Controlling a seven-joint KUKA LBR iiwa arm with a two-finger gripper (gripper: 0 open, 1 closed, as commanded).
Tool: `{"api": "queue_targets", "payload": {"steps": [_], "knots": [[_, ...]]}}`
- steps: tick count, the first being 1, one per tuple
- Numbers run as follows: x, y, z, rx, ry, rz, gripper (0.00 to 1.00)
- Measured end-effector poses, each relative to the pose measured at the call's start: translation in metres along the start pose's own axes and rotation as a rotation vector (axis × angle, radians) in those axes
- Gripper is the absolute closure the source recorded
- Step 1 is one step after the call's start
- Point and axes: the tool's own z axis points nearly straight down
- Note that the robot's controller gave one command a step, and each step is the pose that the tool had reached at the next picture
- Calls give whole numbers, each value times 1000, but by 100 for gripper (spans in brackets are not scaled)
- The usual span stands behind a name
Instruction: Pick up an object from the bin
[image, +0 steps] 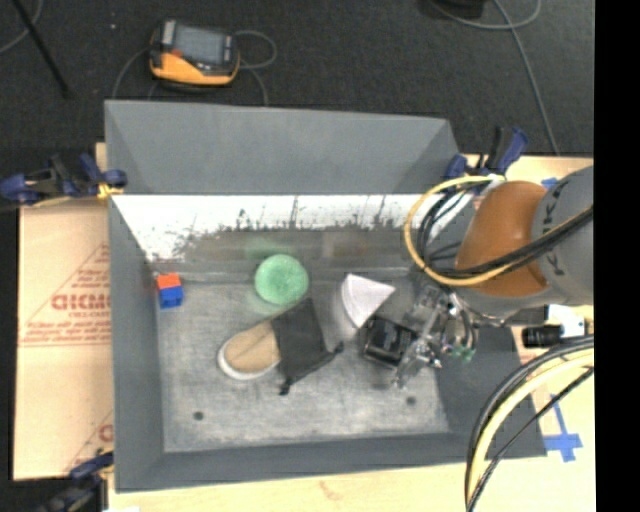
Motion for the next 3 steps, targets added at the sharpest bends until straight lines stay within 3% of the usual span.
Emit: {"api": "queue_targets", "payload": {"steps": [1,2,3], "knots": [[-3,2,23,0,2,156,0],[-47,7,30,0,-1,246,100],[-47,7,30,0,-1,246,100]]}}
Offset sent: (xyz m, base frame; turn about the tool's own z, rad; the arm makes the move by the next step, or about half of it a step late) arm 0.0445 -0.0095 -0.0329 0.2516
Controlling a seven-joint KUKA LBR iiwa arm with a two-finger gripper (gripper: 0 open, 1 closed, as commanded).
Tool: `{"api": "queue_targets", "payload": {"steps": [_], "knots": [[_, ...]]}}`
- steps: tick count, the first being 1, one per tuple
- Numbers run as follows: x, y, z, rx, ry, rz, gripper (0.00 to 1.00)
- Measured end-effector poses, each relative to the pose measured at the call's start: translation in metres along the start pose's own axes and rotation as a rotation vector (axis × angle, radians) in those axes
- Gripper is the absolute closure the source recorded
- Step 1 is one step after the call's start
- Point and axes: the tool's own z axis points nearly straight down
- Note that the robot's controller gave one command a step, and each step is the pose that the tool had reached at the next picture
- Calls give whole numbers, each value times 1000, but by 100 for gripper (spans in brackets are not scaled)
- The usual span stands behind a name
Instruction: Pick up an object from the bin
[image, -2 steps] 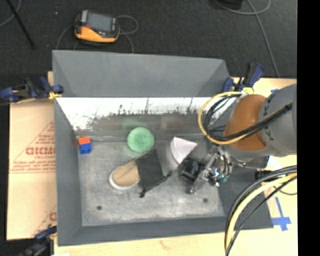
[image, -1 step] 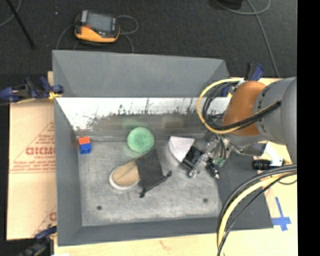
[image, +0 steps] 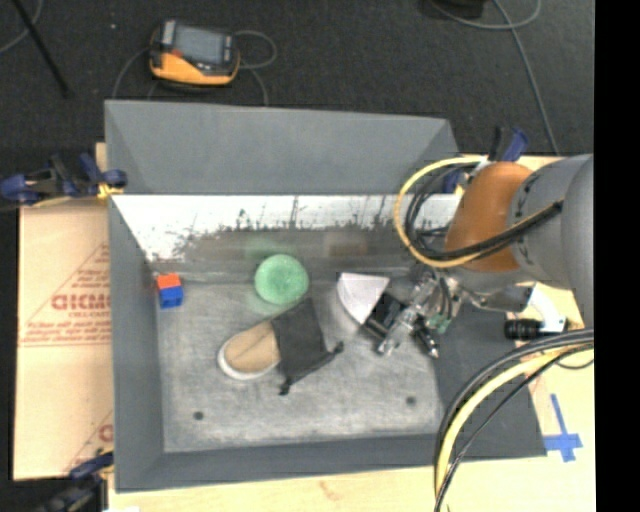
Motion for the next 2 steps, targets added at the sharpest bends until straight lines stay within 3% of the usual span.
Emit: {"api": "queue_targets", "payload": {"steps": [2], "knots": [[2,-2,-13,4,7,-3,100]]}}
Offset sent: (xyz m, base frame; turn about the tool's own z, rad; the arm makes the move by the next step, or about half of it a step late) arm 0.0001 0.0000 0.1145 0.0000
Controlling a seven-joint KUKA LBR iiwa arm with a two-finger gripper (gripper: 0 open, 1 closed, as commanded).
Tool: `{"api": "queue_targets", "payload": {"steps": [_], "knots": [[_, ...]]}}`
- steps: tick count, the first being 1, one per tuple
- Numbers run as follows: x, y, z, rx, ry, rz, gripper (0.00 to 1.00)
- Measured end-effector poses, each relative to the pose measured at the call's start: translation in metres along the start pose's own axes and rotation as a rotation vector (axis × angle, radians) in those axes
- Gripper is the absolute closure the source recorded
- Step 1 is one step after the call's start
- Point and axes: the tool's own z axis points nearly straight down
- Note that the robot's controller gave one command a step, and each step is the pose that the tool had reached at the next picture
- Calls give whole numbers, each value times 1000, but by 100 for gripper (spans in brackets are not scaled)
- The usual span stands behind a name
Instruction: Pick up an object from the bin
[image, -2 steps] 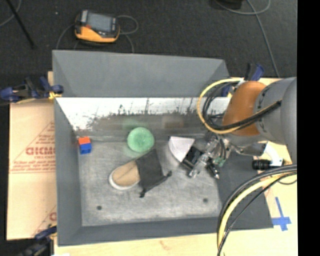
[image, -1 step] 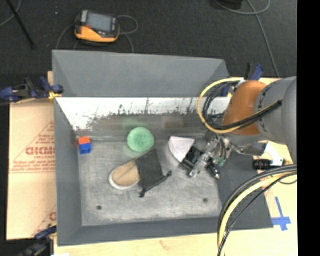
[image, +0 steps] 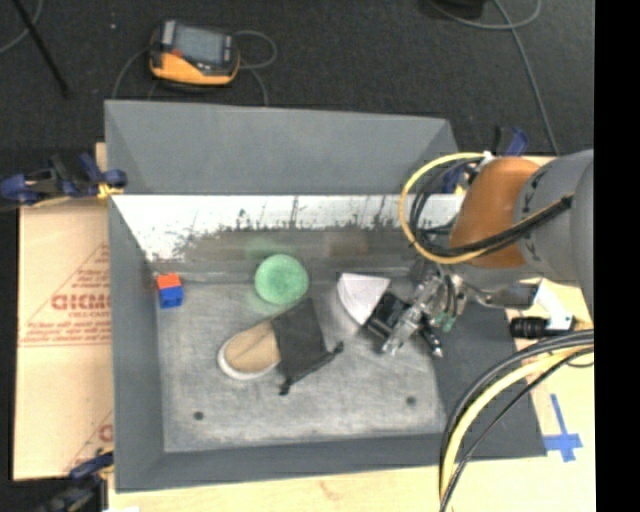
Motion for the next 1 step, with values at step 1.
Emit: {"api": "queue_targets", "payload": {"steps": [1], "knots": [[1,0,-22,0,2,1,100]]}}
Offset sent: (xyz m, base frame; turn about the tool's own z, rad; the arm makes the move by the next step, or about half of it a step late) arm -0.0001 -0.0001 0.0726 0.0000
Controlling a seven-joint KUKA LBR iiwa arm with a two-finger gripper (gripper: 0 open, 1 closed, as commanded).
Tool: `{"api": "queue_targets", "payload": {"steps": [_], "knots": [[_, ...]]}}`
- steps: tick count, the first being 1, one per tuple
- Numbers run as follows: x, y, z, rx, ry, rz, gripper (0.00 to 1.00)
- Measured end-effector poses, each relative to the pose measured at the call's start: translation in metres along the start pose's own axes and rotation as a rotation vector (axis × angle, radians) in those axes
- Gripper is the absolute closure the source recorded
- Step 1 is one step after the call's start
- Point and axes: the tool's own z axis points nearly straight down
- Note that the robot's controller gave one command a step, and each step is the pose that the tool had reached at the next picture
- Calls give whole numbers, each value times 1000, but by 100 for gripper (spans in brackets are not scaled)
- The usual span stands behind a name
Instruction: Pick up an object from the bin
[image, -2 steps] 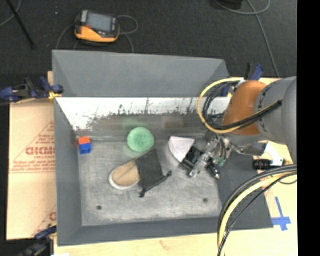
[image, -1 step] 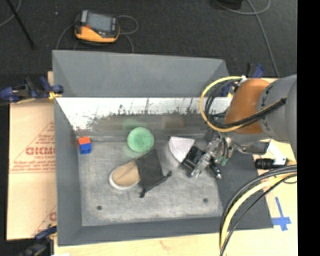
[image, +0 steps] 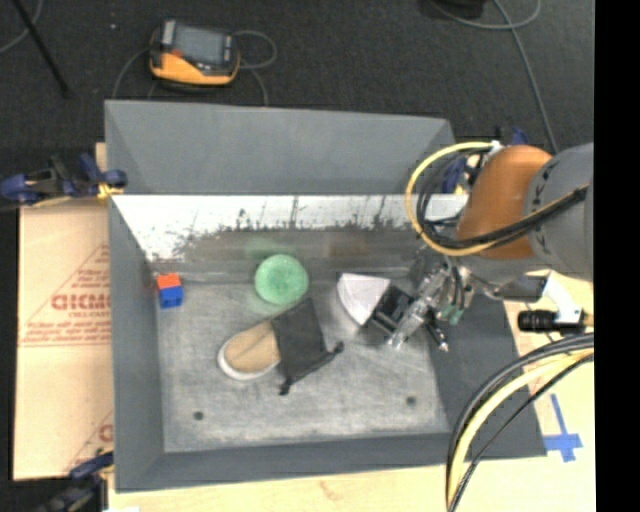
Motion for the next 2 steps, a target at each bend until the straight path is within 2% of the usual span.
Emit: {"api": "queue_targets", "payload": {"steps": [2], "knots": [[-2,1,-33,-4,-9,-2,100]]}}
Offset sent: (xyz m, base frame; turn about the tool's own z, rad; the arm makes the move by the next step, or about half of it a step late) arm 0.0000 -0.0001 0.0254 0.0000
